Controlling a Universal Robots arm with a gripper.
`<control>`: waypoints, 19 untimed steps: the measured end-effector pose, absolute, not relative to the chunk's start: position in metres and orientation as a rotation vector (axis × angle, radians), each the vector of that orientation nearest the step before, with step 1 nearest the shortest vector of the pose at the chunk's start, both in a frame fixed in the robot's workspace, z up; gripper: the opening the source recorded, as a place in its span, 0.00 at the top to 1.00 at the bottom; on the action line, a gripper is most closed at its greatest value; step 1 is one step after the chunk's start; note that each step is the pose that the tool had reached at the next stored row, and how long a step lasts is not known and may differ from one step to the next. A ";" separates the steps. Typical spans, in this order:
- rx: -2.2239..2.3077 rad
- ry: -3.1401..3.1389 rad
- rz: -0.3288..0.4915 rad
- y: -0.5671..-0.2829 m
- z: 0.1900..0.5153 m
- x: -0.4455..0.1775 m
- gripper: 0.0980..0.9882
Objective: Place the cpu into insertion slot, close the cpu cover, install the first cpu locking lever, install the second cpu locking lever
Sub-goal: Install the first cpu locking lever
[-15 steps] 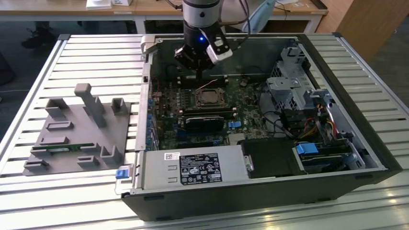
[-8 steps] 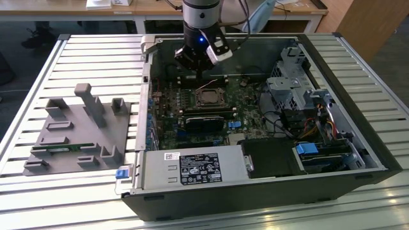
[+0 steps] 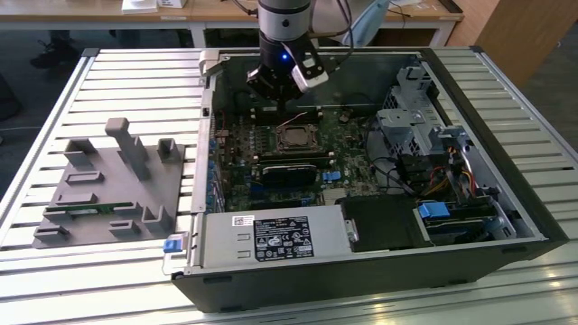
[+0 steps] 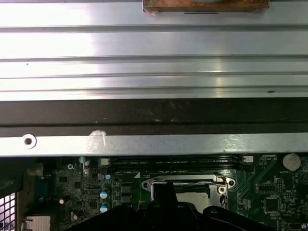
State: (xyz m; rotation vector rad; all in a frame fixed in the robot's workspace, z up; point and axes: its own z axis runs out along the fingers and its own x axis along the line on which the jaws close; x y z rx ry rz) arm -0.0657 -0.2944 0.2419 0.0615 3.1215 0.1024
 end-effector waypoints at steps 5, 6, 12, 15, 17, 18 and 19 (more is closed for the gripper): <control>0.061 3.122 0.102 -0.294 0.241 -0.066 0.99; 0.062 3.122 0.102 -0.294 0.240 -0.066 0.99; 0.062 3.121 0.102 -0.294 0.239 -0.066 0.99; 0.062 3.122 0.102 -0.294 0.238 -0.066 0.99; 0.061 3.121 0.102 -0.294 0.238 -0.066 0.99; 0.061 3.121 0.102 -0.294 0.238 -0.066 0.99; 0.062 3.122 0.102 -0.294 0.237 -0.066 0.99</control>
